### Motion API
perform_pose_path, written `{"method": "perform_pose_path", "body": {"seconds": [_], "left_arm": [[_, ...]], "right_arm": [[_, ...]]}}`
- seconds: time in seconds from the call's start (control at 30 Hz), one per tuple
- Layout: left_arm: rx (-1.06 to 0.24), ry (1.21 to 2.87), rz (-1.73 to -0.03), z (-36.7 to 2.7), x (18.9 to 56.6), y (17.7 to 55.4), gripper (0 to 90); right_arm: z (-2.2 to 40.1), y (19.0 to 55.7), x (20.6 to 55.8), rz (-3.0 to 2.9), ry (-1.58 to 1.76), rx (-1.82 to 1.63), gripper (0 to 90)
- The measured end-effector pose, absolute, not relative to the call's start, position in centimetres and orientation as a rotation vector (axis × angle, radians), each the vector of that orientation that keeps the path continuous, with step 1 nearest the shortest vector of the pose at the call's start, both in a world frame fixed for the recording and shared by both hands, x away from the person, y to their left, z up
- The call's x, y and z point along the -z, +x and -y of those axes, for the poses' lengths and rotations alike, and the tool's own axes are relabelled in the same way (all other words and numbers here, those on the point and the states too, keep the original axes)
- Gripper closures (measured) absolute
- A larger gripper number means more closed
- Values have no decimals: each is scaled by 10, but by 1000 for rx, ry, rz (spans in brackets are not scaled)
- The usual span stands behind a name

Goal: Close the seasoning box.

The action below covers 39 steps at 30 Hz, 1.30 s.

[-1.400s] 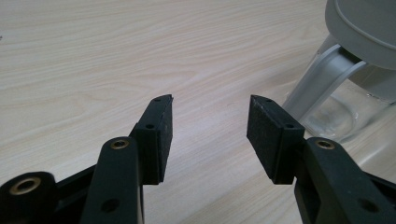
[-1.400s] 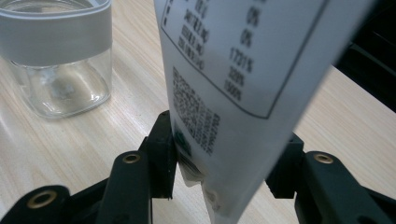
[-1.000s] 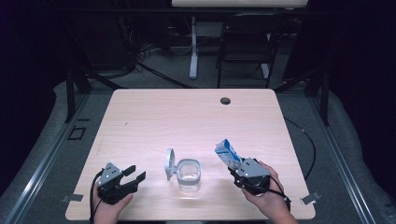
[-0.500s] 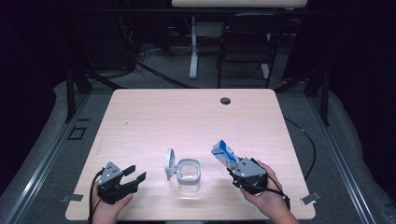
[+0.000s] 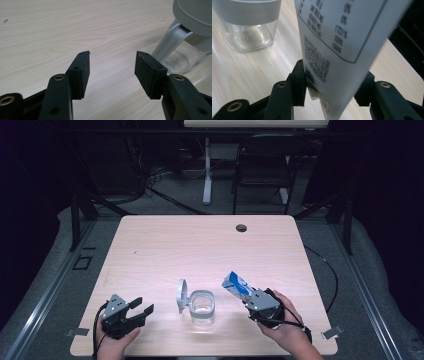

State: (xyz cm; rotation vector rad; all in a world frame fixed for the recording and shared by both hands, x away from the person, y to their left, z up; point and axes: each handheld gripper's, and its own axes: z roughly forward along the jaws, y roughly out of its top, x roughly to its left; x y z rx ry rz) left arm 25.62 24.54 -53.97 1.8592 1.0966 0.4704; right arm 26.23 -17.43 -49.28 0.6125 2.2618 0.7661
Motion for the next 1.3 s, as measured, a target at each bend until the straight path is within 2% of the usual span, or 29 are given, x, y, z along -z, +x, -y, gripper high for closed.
{"method": "perform_pose_path", "body": {"seconds": [1.3], "left_arm": [[-493,1847,-1115,-249,535,254,465]], "right_arm": [[159,263,490,-2300,470,-628,531]]}}
